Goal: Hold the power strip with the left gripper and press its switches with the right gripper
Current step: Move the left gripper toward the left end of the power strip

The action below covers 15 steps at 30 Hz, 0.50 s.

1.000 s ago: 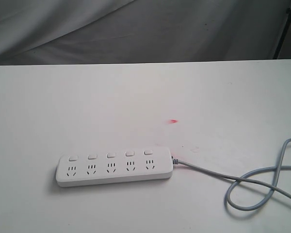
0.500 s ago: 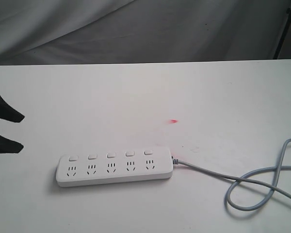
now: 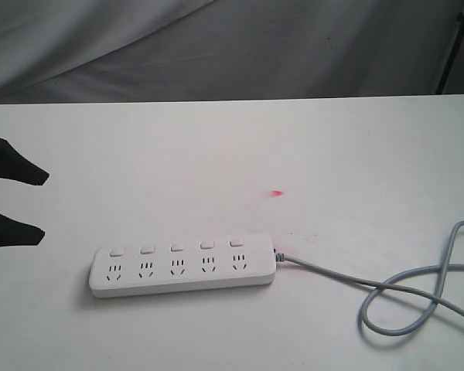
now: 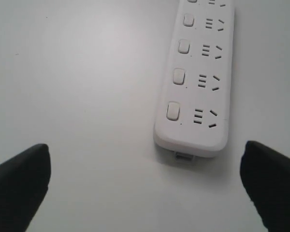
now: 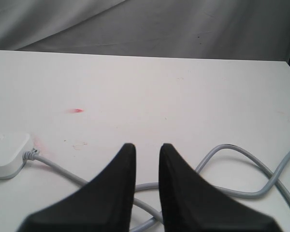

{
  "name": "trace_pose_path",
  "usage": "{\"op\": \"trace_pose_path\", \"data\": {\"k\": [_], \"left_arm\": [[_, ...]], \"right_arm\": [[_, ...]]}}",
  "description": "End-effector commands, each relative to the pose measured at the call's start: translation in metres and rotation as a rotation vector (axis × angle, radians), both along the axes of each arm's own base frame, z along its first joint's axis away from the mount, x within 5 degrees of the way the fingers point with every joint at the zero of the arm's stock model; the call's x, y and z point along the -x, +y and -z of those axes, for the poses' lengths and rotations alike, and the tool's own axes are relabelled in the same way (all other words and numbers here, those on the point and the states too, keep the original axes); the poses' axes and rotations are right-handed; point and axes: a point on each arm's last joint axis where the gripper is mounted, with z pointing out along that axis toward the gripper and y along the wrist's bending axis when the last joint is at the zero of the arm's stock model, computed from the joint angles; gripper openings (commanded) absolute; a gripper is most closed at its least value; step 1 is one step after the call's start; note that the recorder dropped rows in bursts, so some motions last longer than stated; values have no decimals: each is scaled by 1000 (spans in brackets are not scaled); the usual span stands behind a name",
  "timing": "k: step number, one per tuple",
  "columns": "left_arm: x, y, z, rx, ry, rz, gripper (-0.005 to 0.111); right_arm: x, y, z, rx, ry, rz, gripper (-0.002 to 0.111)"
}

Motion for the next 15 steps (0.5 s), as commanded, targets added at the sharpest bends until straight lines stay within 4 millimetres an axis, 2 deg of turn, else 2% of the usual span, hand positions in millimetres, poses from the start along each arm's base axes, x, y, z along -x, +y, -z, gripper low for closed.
{"op": "trace_pose_path", "data": {"k": [1,7,15], "left_arm": [[-3,-2,-1,9,-10,-7,104],[-4,-1,6,14,12,-9,104],[-12,1,35,1,69,-42,104]], "right_arm": [[0,0,0,10,-6,0,17],[0,0,0,10,-6,0,17],[0,0,0,8,-6,0,17]]}}
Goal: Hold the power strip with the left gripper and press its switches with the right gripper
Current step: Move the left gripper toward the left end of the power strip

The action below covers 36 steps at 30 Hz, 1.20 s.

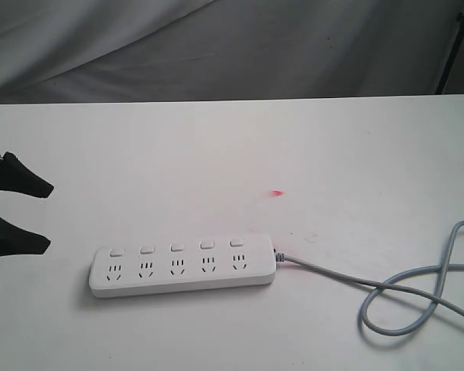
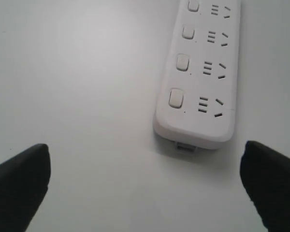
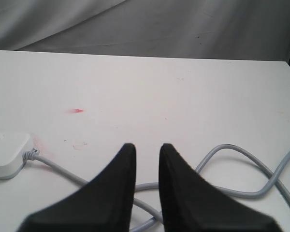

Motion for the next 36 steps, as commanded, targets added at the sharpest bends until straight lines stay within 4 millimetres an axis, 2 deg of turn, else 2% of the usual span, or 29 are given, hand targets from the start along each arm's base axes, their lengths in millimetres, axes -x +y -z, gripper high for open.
{"op": "trace_pose_path", "data": {"k": [1,8,13,19,28,36], "left_arm": [[-7,-4,14,-8,13,-19,104],[-10,-40,25,-100,7,120,104],[-8,-54,26,-101,12,175,104],[-9,-56,28,-95,14,162,104],[-10,-56,51,-90,76,161,104],[-9,-75,52,-109,62,211,104]], "right_arm": [[0,0,0,8,-6,0,17],[0,0,0,8,-6,0,17],[0,0,0,8,-6,0,17],[0,0,0,10,-6,0,17],[0,0,0,10,-6,0,17],[0,0,0,8,-6,0,17]]}}
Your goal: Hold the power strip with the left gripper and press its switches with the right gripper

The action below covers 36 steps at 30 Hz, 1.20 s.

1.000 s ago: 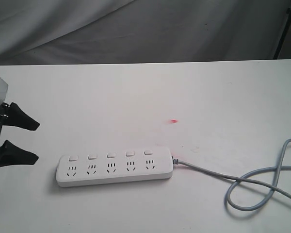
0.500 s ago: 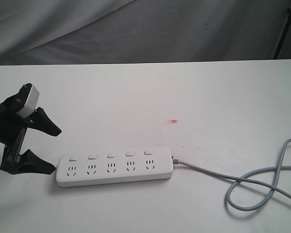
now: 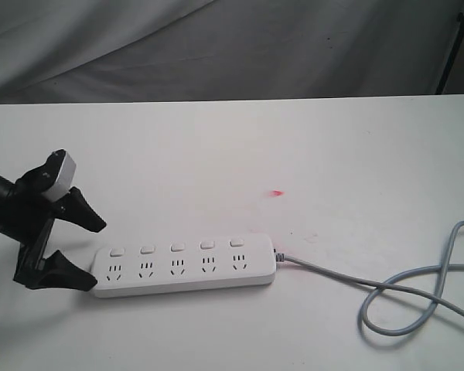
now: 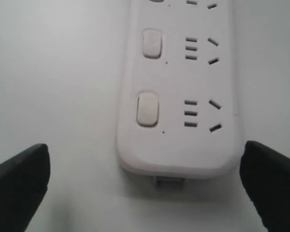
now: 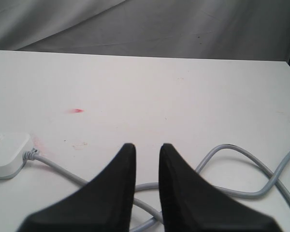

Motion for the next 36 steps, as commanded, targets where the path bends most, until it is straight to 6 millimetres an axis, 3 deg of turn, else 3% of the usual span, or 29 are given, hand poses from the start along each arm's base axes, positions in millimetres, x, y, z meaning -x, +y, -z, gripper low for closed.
{"op": "trace_pose_path", "data": {"k": [1,16,26,27,29,32,34,36], "left_arm": [[0,-14,-1,4,-6,33,104],[3,-15,16,-29,31,69,104],[2,-15,16,-30,30,68,100],[2,-15,16,-28,30,65,95],[2,-15,16,-29,30,67,71],[3,-15,17,-35,30,74,25],[3,-14,17,-36,30,76,9],[3,-14,17,-37,30,78,3]], "right_arm": [[0,0,0,8,-6,0,17],[0,0,0,10,-6,0,17],[0,0,0,8,-6,0,17],[0,0,0,8,-6,0,17],[0,0,0,8,-6,0,17],[0,0,0,8,-6,0,17],[0,0,0,8,-6,0,17],[0,0,0,8,-6,0,17]]}}
